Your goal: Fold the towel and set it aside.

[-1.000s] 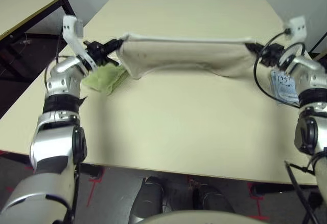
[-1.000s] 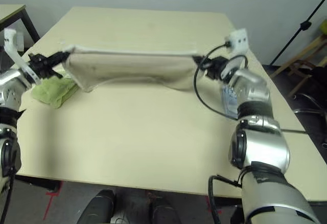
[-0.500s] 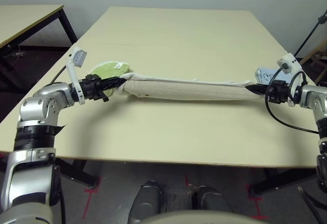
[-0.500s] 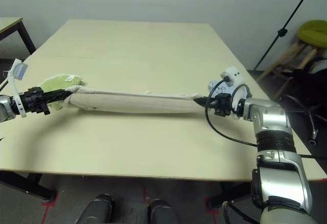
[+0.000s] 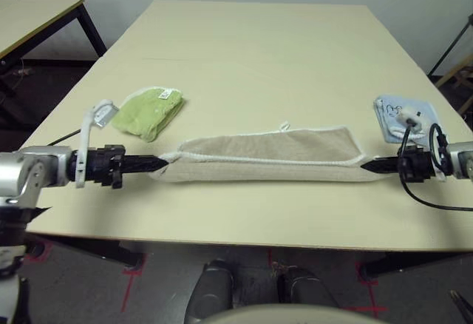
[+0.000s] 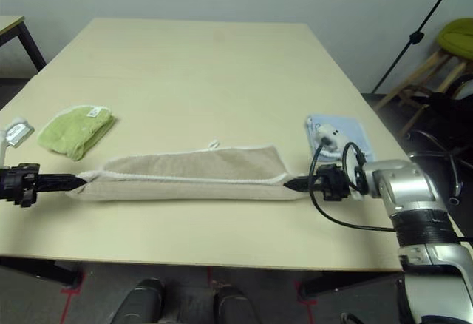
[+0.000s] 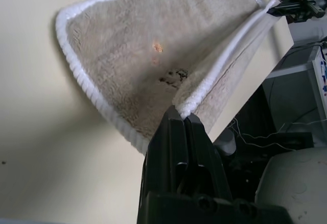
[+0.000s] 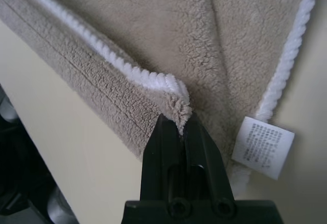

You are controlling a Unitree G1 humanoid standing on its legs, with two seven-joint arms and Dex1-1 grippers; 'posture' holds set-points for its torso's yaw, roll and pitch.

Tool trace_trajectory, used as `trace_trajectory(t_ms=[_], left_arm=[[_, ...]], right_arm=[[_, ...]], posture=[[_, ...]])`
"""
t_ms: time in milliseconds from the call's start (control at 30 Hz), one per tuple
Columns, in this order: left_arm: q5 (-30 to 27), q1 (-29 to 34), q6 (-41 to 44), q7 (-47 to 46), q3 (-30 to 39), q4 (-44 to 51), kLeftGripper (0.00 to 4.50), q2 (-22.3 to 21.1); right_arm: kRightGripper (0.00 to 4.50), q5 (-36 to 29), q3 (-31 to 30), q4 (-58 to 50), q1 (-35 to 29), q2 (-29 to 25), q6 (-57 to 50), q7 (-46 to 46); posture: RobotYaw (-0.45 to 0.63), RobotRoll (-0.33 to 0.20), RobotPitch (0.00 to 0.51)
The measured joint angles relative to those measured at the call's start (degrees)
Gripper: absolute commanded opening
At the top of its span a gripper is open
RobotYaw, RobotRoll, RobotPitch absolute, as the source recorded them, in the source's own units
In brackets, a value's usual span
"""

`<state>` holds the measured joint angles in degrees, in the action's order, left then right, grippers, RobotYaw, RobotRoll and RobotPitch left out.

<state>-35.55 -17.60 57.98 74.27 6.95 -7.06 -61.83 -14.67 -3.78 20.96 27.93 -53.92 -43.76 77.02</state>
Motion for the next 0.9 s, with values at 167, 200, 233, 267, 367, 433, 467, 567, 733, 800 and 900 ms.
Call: trace_trajectory(t_ms=[167,200,233,267,367,433,467,567,733,800,900], left_arm=[[2.7,-2.0,-6.3,-4.0,-0.5,-2.5,0.02,3.3],[3.3,-2.5,-7.4,-4.6,-0.6,-3.1,0.02,3.8],[4.1,-3.3,-9.0,-5.3,-0.9,-4.2,0.02,4.4],[4.8,-4.0,-10.4,-6.0,-1.2,-5.2,0.02,4.9],[6.4,-5.8,-12.9,-6.9,-1.8,-7.5,0.02,5.9],[7.3,-6.3,-14.3,-7.2,-2.5,-8.5,0.02,6.3],[8.0,-6.3,-14.9,-7.3,-2.9,-9.2,0.02,6.4],[9.3,-6.7,-16.5,-7.9,-3.4,-11.0,0.02,7.1],[11.7,-9.1,-20.2,-10.3,-3.4,-14.9,0.5,10.0],[12.9,-11.0,-22.0,-13.4,-2.9,-18.0,1.07,11.9],[12.5,-13.4,-23.0,-16.5,0.4,-21.0,2.1,13.7]], right_arm=[[0.0,1.4,0.0,3.7,2.8,2.6,6.2,-3.7],[0.0,1.6,0.0,4.5,3.5,3.1,7.5,-4.5],[0.0,1.8,0.0,5.8,4.4,3.8,9.3,-5.3],[0.0,2.1,0.0,7.0,5.5,4.7,11.2,-6.4],[0.0,2.9,0.0,10.1,7.8,6.3,16.4,-8.2],[0.0,3.7,0.0,11.9,9.0,7.3,19.7,-9.3],[0.0,4.0,0.0,12.8,9.6,8.1,21.6,-9.9],[0.0,4.9,0.0,15.6,11.2,9.9,25.7,-11.8],[0.48,7.2,0.0,20.4,13.9,12.2,32.5,-15.2],[1.1,8.6,0.2,22.9,14.6,12.7,34.4,-18.2],[2.22,8.8,1.1,25.9,15.2,13.1,35.5,-20.1]], posture=[[0.1,0.0,0.099],[0.1,0.0,0.099],[0.1,0.0,0.099],[0.1,0.0,0.102],[0.1,0.0,0.102],[0.1,0.0,0.102],[0.1,0.0,0.105],[0.11,0.0,0.105],[0.12,0.0,0.105],[0.13,0.0,0.104],[0.12,0.0,0.104]])
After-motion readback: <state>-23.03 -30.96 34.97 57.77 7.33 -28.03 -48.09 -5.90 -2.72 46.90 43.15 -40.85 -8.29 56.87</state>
